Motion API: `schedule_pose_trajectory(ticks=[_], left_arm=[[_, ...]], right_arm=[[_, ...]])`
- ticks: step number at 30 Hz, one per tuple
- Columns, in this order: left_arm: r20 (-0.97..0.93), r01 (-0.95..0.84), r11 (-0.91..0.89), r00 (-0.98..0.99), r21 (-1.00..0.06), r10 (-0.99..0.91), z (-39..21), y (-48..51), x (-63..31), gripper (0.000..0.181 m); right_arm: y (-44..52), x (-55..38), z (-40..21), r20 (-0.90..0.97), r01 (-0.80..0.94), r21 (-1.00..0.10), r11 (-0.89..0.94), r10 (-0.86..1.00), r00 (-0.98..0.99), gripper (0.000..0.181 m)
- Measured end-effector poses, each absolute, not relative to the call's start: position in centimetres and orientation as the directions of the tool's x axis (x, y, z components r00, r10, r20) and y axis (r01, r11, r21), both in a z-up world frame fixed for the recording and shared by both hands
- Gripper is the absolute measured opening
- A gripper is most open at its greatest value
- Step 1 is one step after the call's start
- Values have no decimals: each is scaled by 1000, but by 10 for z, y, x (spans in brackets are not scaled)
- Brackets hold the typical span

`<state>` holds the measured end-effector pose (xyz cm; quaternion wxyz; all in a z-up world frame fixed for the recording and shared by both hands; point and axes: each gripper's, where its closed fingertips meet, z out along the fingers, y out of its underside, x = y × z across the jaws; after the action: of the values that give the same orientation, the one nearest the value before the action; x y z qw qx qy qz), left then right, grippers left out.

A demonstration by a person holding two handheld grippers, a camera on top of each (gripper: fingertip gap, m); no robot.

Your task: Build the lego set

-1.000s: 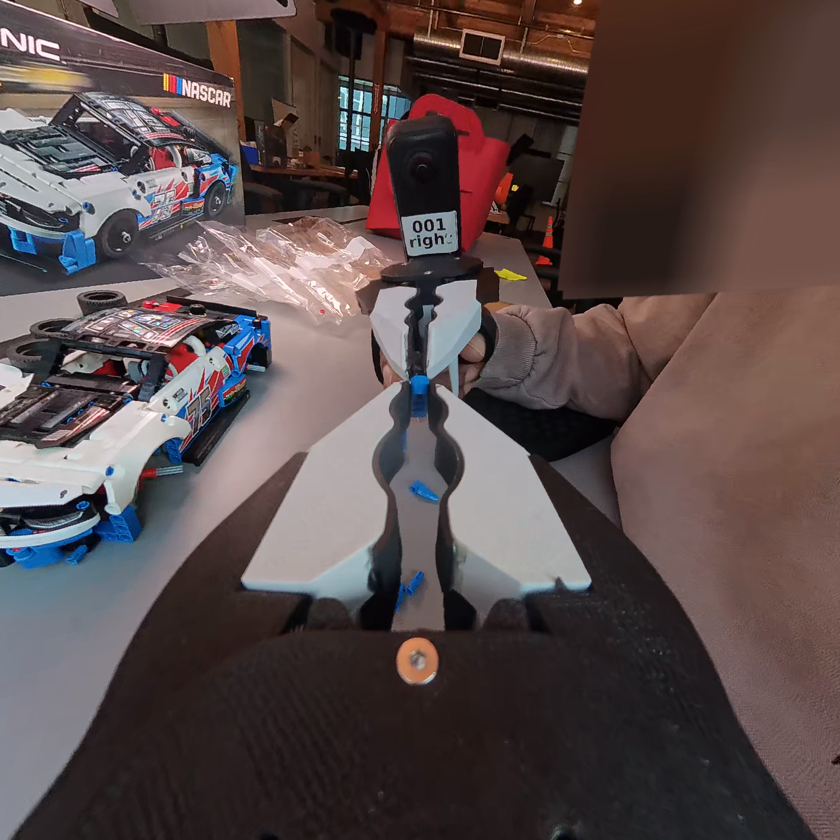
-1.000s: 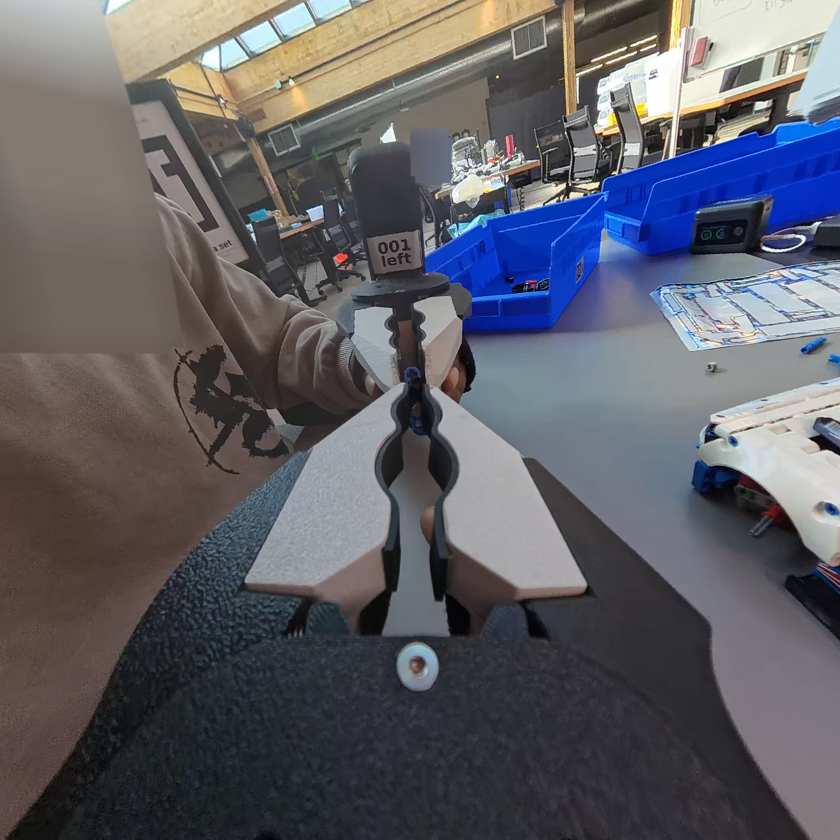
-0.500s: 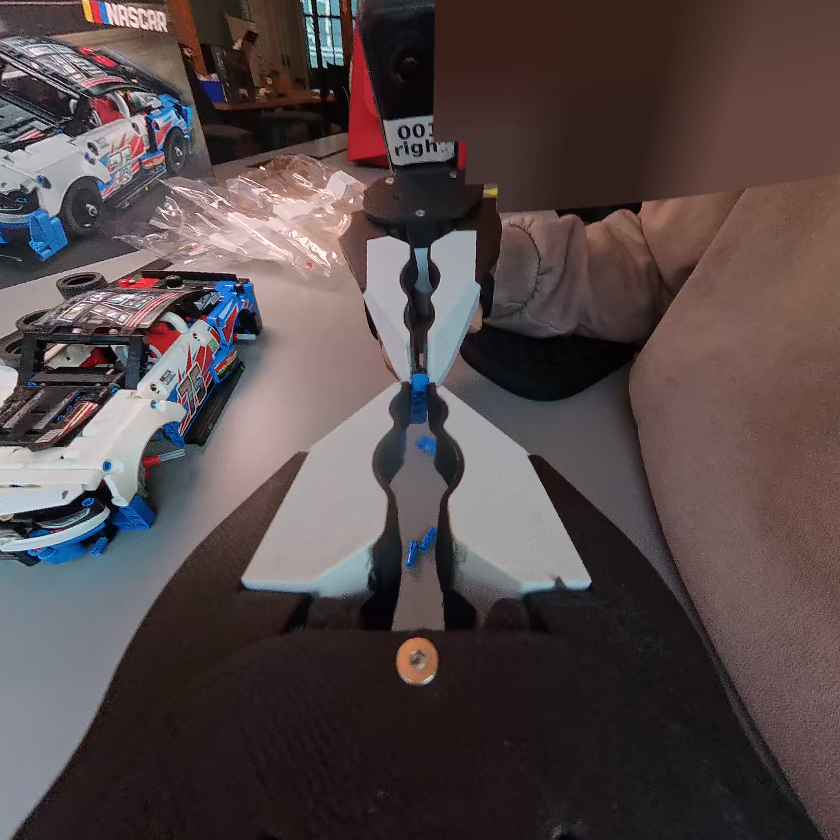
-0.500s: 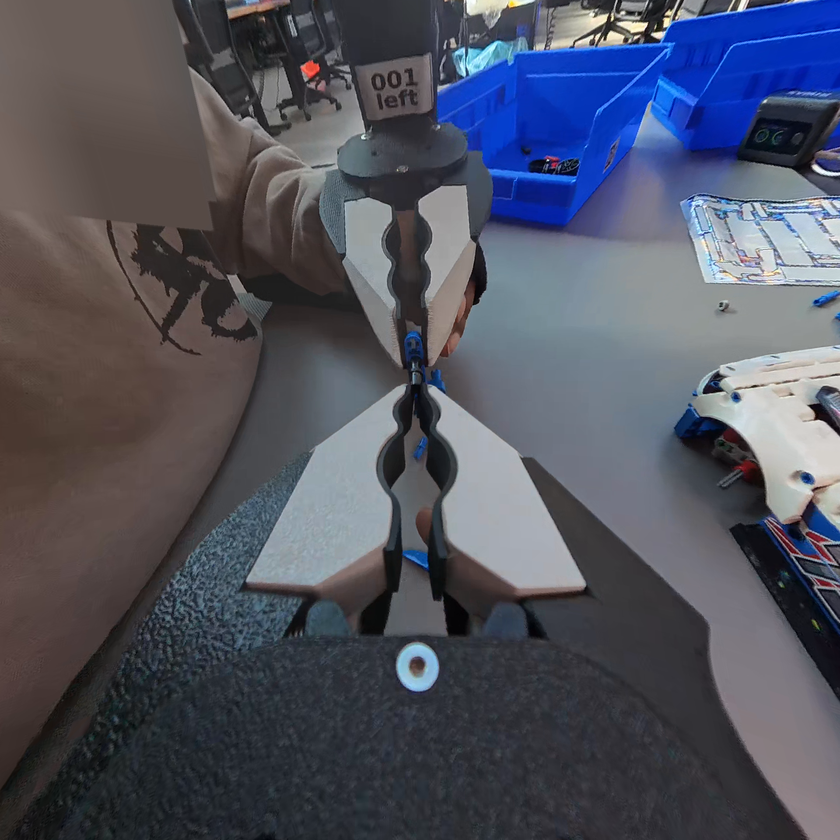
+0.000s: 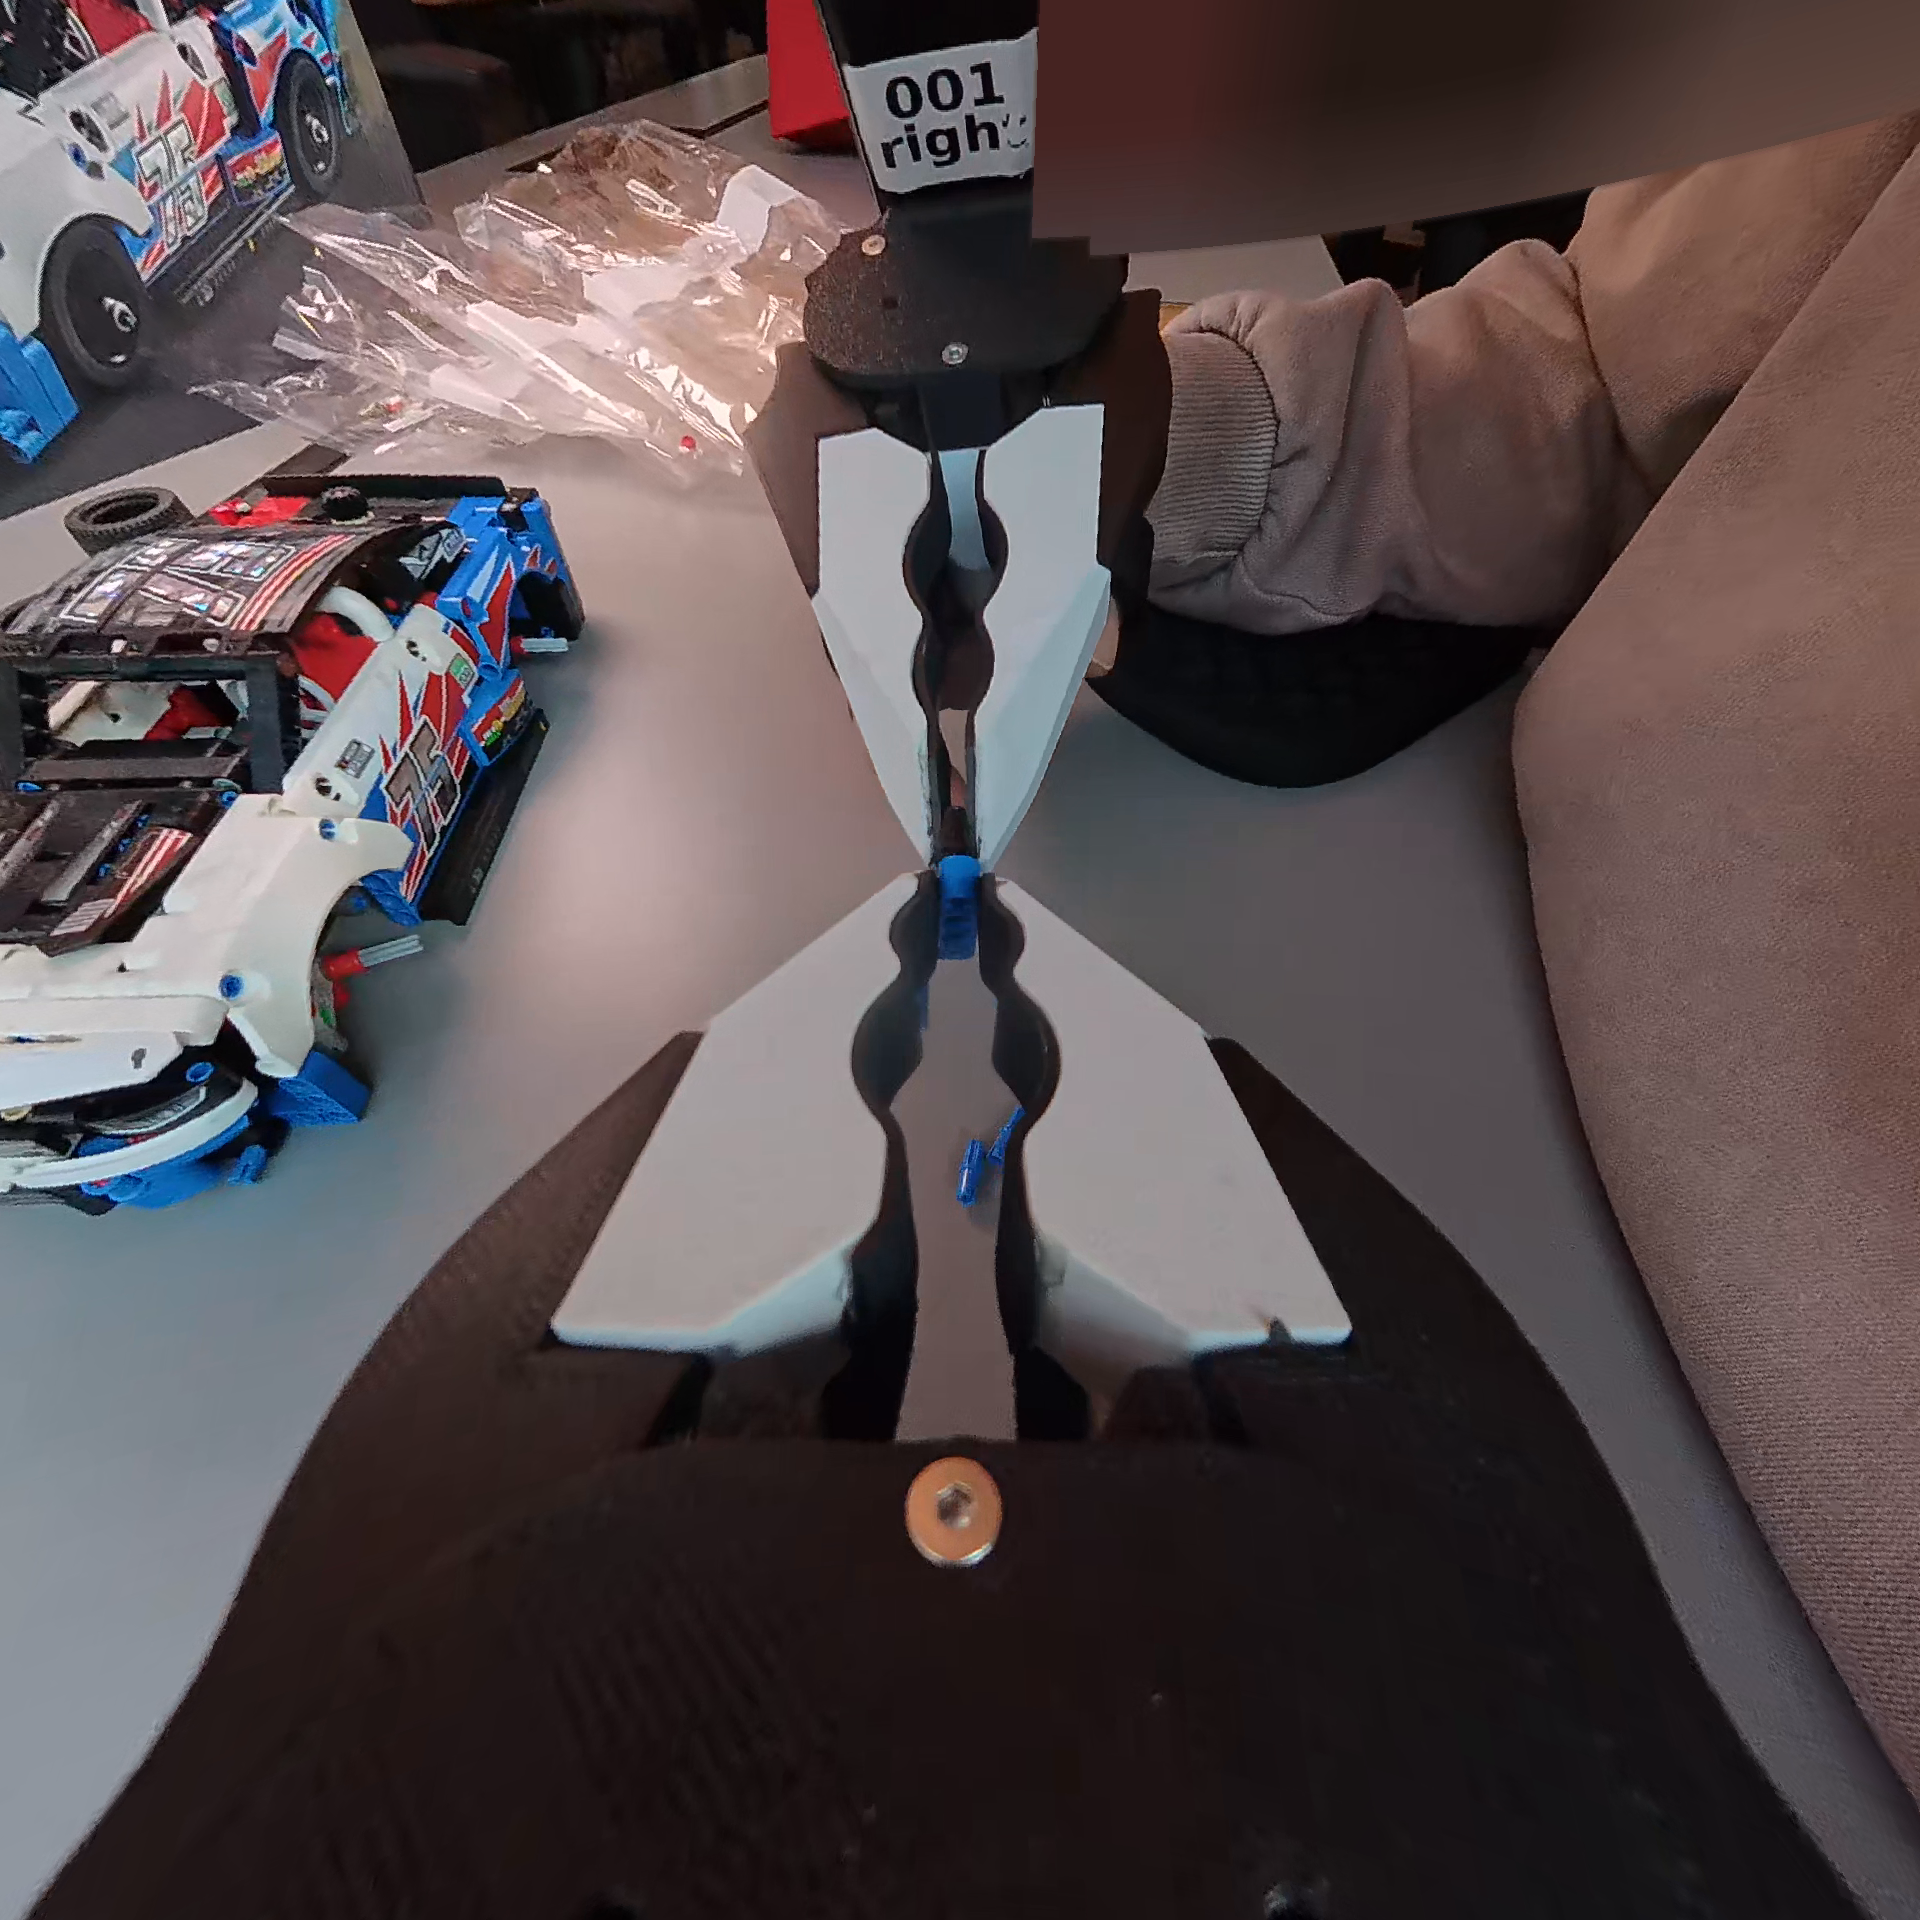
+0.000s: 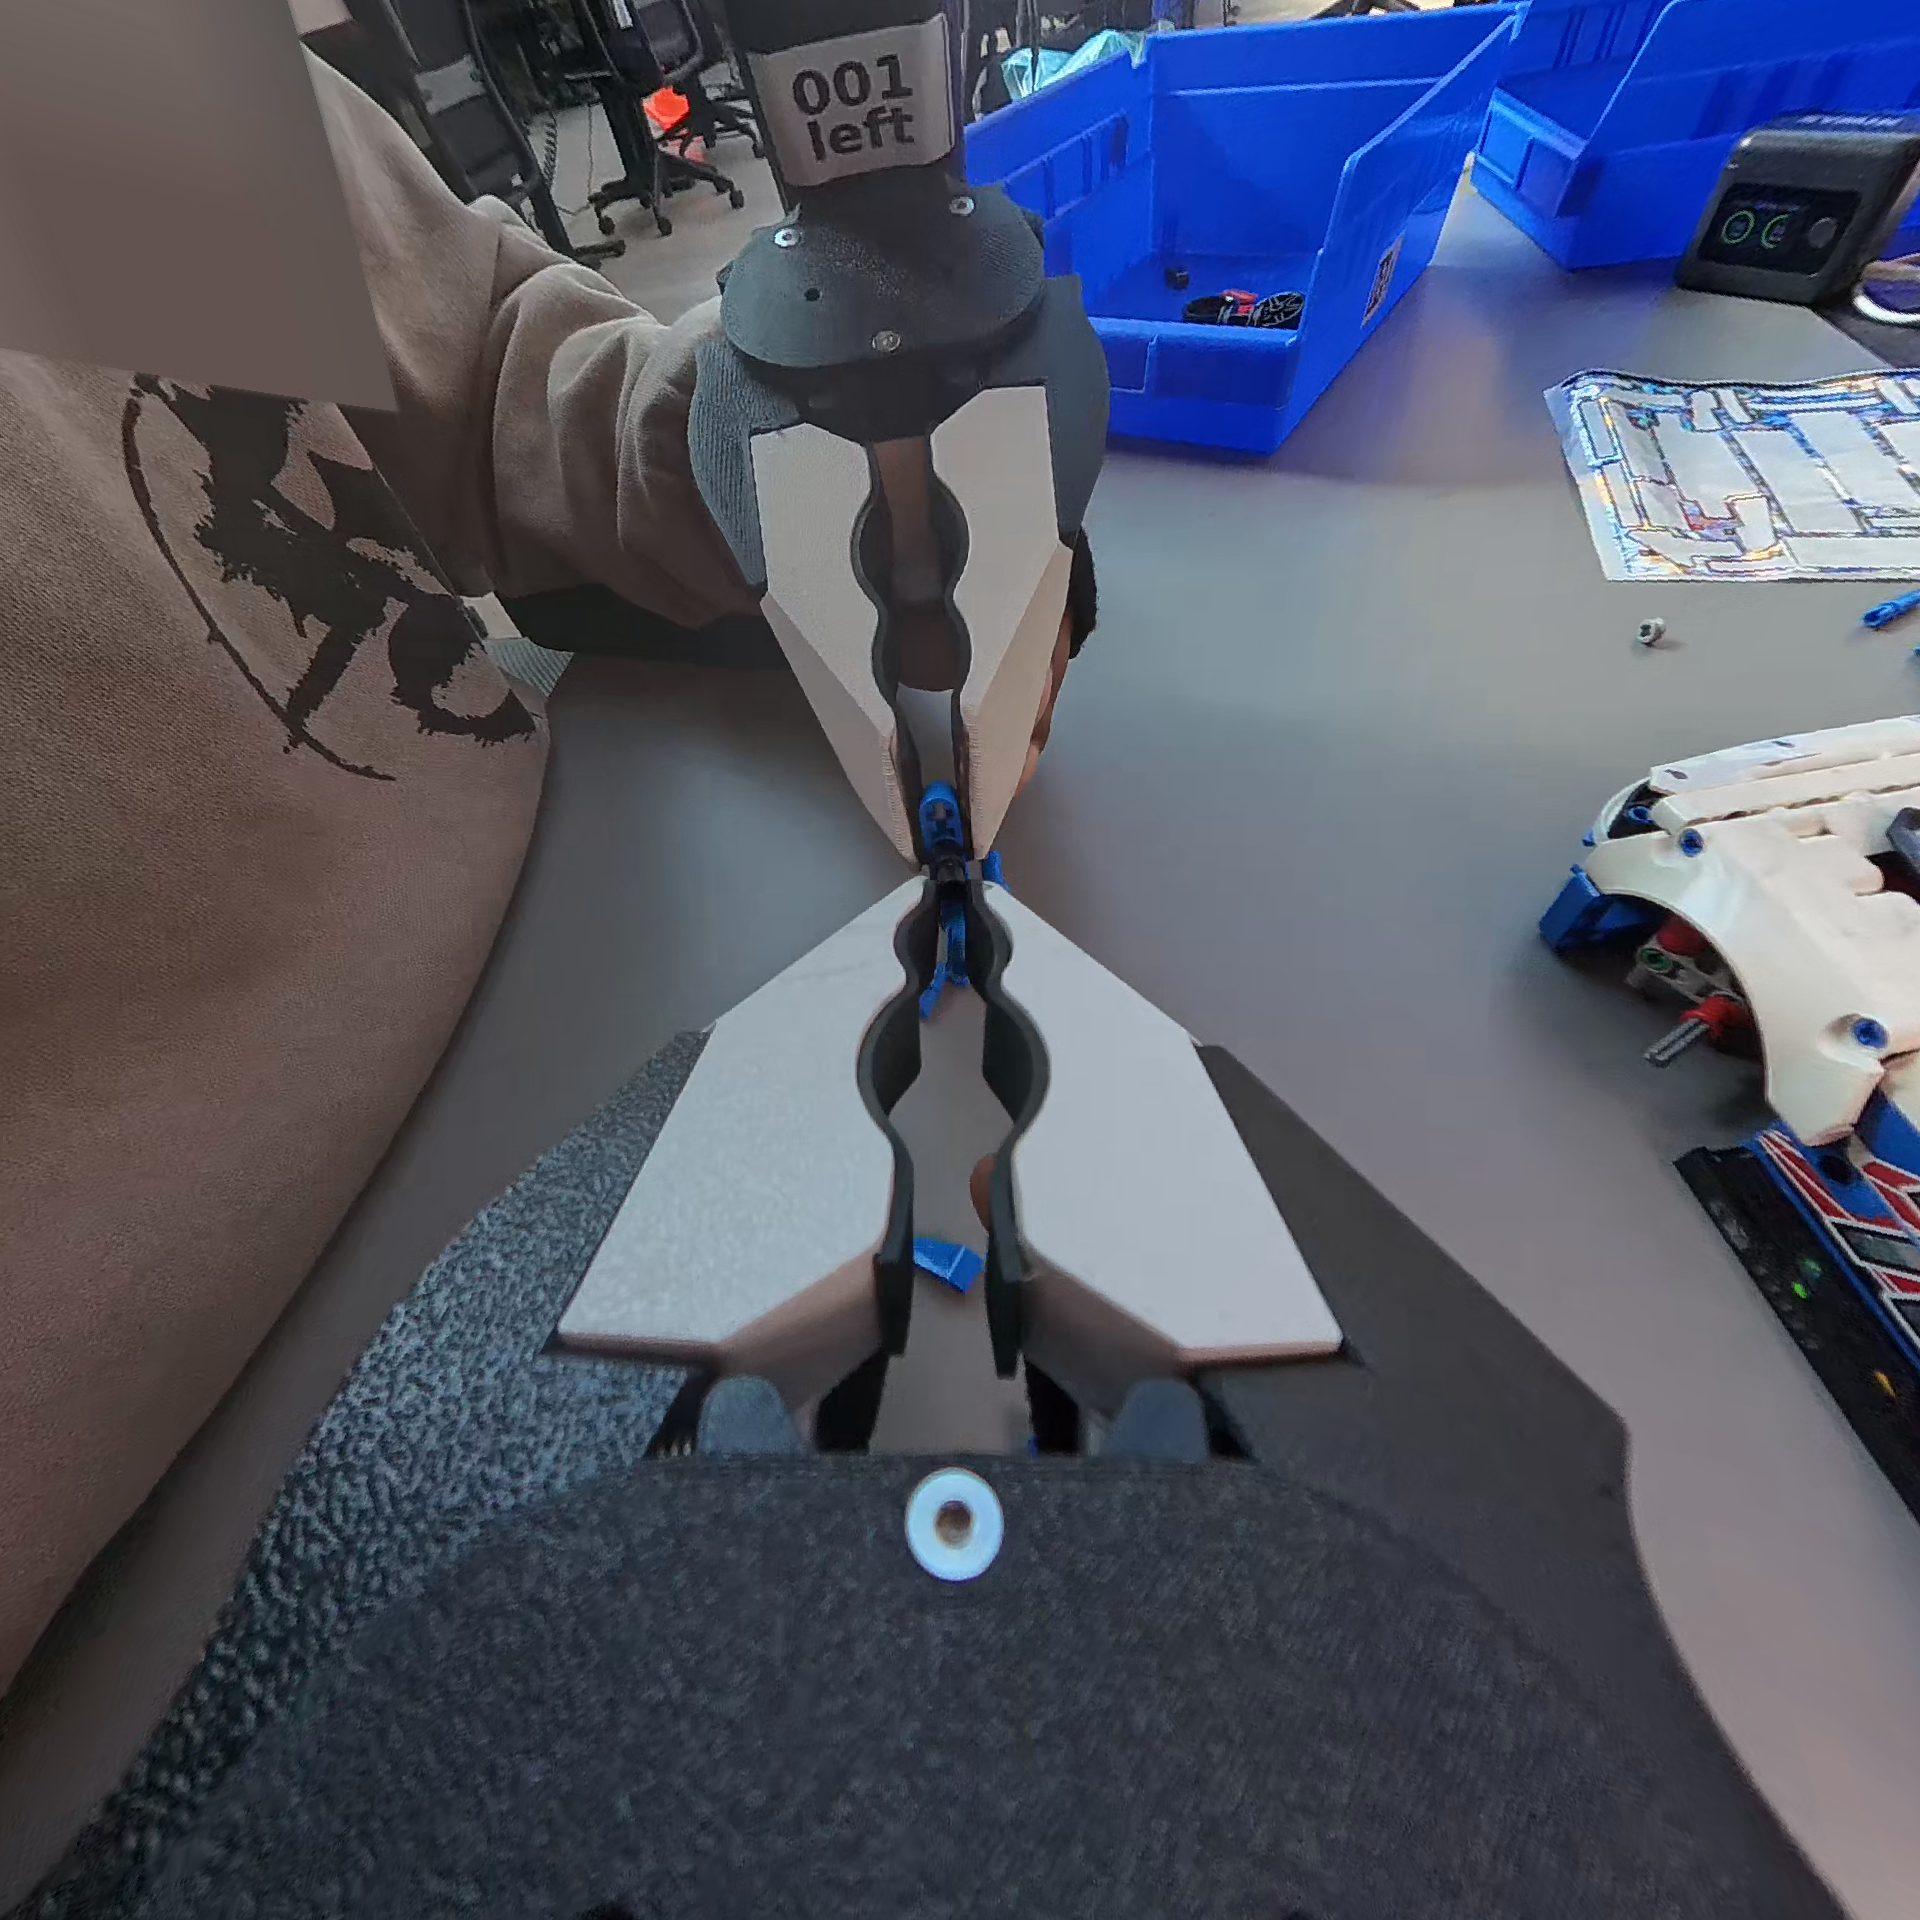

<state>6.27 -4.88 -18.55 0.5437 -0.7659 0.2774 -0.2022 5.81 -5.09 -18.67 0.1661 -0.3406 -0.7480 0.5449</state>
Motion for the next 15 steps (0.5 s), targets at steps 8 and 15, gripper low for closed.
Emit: schedule_pose_trajectory(ticks=[8, 15], left_arm=[[27, -191, -265, 763, -945, -646, -186, -49, 64, 5], [12, -217, -307, 798, -927, -603, -195, -44, 51, 5]], right_arm=[[-52, 57, -188, -132, 331, -929, 165, 688, -714, 0], [-41, 56, -183, -134, 327, -934, 142, 710, -692, 2]])
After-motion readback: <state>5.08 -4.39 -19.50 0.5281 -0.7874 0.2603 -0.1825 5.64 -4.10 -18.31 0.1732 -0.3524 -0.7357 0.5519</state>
